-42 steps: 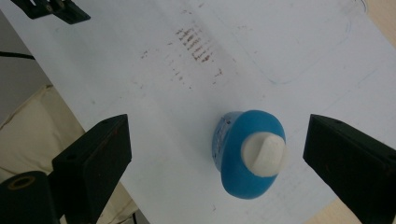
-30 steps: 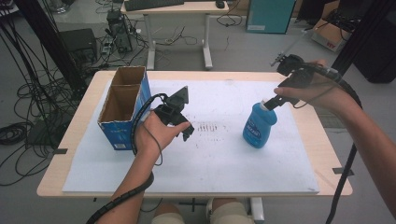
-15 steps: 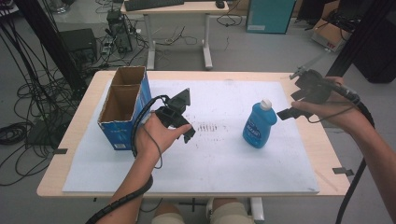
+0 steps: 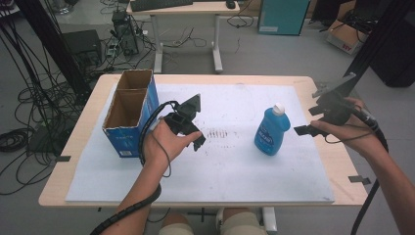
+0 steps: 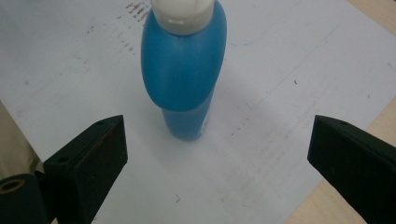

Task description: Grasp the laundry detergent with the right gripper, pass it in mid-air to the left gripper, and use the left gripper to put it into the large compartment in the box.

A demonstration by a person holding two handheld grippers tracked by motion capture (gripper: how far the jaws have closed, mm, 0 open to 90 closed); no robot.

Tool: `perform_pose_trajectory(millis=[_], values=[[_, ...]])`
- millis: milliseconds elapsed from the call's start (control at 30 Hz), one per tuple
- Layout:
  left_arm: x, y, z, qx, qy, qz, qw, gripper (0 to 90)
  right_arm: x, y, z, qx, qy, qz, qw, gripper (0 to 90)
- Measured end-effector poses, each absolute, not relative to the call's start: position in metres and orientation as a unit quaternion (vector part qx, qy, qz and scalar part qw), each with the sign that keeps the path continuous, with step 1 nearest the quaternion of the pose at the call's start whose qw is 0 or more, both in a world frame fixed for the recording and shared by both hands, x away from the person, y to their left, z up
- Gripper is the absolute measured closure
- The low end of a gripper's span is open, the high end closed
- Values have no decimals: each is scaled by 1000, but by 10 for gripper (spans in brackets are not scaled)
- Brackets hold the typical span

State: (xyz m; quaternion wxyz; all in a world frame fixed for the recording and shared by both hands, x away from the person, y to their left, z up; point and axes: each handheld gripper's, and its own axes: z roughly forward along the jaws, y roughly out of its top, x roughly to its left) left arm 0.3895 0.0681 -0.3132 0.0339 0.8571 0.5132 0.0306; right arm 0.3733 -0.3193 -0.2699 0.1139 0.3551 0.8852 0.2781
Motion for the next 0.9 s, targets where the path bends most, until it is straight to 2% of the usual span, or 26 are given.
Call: perform_pose_trajectory(millis=[900], values=[[389, 69, -317, 857, 513, 29, 34, 64, 361, -312, -340, 361, 862, 330, 134, 40]])
